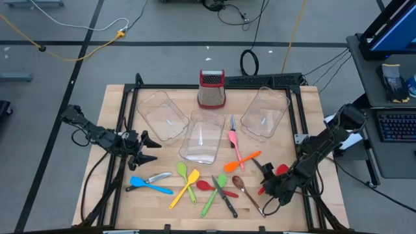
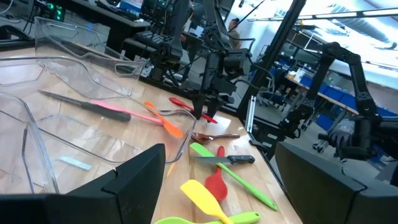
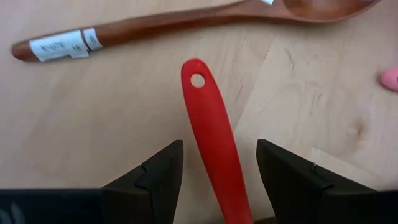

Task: Pick & Place Kitchen Items
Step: Put the red spatula into the left transparent bin

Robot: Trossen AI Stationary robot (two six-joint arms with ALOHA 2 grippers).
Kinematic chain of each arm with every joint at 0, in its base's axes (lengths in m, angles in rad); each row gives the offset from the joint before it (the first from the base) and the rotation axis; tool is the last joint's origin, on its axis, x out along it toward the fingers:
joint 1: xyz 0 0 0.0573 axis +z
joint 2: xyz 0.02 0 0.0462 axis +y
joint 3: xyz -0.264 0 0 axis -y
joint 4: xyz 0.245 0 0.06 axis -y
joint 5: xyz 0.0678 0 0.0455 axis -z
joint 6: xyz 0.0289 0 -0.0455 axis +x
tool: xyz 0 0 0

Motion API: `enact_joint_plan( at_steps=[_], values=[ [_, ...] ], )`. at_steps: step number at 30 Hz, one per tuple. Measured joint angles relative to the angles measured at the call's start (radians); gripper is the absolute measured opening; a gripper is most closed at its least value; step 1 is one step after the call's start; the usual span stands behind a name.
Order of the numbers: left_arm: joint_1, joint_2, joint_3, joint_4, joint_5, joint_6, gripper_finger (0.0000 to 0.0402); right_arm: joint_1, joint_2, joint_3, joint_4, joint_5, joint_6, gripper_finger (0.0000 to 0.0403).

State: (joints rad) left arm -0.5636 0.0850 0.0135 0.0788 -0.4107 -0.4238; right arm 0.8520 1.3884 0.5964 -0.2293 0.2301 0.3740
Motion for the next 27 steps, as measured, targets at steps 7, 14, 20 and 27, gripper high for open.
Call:
enact_joint_plan(
  at_steps=[7,14,20,27],
  values=[
    [0.000,0.000,0.000,0.000,0.000,-0.001,0.0308,0.000,0.042,0.002,0.020,0.002,-0.023,0.0199],
    [0.000,0.000,0.000,0.000,0.000,-0.004,0.0308,0.000,0.025,0.000,0.024,0.000,-0.033,0.0164],
    [0.000,0.000,0.000,0.000,0.000,-0.010,0.0308,0.000,0.024,0.000,0.029,0.000,-0.022,0.0099],
    [0.000,0.000,0.000,0.000,0.000,-0.059,0.0308,0.000,0.024,-0.001,0.030,0.003,-0.021,0.0041]
  ],
)
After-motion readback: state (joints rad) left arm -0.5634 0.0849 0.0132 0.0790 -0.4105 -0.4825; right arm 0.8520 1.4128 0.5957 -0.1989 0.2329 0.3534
